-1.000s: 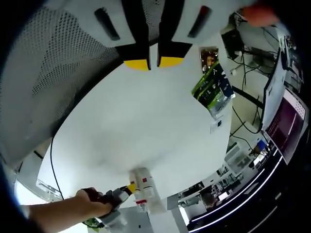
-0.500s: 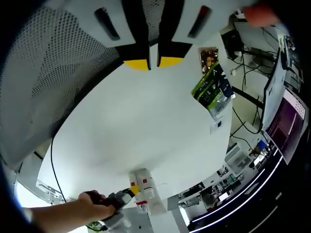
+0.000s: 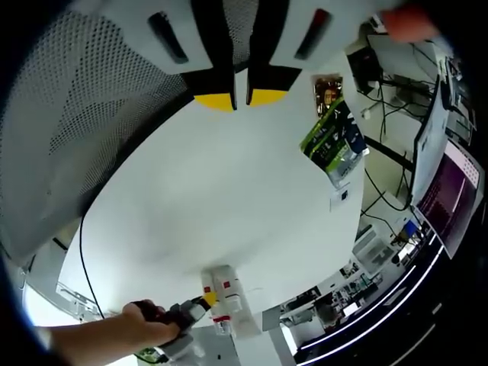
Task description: Arrange the skincare products in the storage area until every visible bottle or jar stands upright without overlapping.
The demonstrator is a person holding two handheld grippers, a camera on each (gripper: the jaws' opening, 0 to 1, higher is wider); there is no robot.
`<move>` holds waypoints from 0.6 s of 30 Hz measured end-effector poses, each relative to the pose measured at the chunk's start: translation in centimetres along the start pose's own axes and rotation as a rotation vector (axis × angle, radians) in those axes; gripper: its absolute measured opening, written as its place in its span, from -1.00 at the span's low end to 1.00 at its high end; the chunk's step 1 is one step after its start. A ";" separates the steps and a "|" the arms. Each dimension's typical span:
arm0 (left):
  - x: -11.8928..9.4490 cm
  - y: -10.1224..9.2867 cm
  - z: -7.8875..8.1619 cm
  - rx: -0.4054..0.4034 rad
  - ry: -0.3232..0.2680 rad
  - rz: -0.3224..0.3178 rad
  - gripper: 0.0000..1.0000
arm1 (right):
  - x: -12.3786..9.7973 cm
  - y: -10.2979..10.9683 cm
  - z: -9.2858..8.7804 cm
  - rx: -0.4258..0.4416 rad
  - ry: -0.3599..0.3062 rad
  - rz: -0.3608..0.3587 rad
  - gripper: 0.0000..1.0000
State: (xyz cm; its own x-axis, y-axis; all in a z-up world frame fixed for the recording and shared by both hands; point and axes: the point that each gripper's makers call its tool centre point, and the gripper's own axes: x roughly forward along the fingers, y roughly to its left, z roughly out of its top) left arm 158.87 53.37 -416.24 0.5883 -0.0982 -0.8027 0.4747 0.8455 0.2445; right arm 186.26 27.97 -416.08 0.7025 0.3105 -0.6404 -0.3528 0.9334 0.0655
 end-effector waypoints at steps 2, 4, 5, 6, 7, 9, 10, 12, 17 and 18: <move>0.0 0.0 0.0 -0.001 0.000 0.001 -1.00 | -0.1 -0.1 -0.1 -0.017 0.004 0.003 -0.46; 0.0 0.0 0.0 -0.002 0.000 0.002 -1.00 | -0.3 0.0 -0.2 -0.036 0.007 0.006 -0.49; 0.0 0.0 0.0 -0.001 0.000 0.002 -1.00 | -0.3 0.0 -0.4 -0.050 0.014 0.007 -0.50; 0.0 0.0 0.0 -0.001 -0.001 0.002 -1.00 | -0.4 0.1 -0.6 -0.065 0.020 0.009 -0.50; 0.0 0.1 0.0 -0.001 -0.001 0.002 -1.00 | -0.5 0.1 -0.8 -0.080 0.027 0.010 -0.51; 0.0 0.1 0.0 -0.001 -0.002 0.002 -1.00 | -0.5 -0.6 -1.0 -0.089 0.036 -0.001 -0.53; 0.0 0.1 0.0 0.000 -0.003 0.002 -1.00 | -0.5 -0.9 -1.1 -0.094 0.041 -0.006 -0.53; 0.0 0.1 0.0 -0.001 -0.004 0.003 -1.00 | -0.7 -1.9 -1.1 -0.076 0.037 -0.019 -0.52; -0.1 0.1 0.1 -0.002 -0.006 0.004 -1.00 | -1.1 -2.1 -1.0 -0.060 0.030 -0.028 -0.53; -0.1 0.1 0.1 -0.002 -0.006 0.005 -1.00 | -1.1 -2.2 -1.0 -0.055 0.029 -0.030 -0.52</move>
State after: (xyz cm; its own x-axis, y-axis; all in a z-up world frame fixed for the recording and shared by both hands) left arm 158.94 53.43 -416.11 0.5946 -0.0976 -0.7981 0.4710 0.8468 0.2473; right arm 185.65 25.41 -416.24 0.6955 0.2765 -0.6632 -0.3658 0.9307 0.0044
